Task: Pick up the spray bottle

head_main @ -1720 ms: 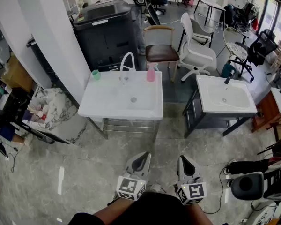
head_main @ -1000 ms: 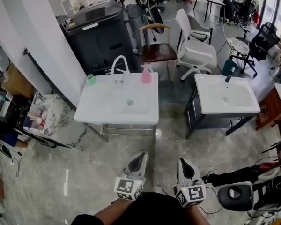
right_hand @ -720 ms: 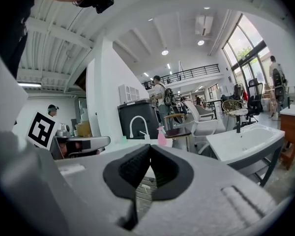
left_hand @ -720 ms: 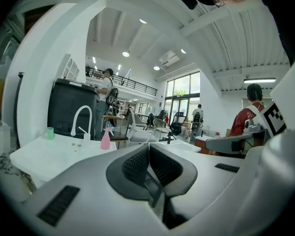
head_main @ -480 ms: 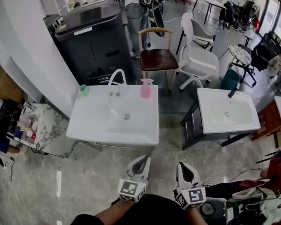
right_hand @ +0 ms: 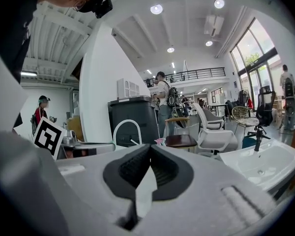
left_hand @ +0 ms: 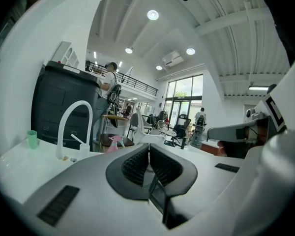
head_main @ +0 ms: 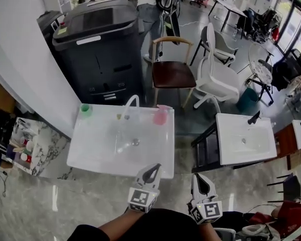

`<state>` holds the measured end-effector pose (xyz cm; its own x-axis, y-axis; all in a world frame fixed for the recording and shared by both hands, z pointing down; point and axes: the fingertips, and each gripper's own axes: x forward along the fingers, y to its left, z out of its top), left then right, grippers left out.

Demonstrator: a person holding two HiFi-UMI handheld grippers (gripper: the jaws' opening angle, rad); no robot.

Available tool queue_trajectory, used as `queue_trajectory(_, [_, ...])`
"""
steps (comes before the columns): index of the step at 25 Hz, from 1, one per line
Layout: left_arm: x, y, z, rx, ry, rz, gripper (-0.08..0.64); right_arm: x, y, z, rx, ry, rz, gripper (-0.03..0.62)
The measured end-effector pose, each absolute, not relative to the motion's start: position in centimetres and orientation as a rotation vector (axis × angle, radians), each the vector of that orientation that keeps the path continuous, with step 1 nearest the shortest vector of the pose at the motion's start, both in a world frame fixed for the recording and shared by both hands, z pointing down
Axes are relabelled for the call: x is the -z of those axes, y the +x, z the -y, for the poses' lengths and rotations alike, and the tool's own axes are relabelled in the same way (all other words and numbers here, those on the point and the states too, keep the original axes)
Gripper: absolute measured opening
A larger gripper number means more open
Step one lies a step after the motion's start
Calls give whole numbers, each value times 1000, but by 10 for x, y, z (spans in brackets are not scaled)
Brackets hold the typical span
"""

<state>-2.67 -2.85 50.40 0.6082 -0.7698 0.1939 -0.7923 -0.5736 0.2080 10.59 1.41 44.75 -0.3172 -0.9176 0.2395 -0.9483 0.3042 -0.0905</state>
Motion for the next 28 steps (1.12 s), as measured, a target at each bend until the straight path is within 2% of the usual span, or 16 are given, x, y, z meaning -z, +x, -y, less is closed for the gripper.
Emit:
queue_trajectory(17, [-539,-32,177,-137,2476,1314,23,-462,112,100,-346,1762,2425,-2])
queue_trajectory(28, [-578,0,246,-237,2432,1383,25,-497,143,198,-407,1663,2512,-2])
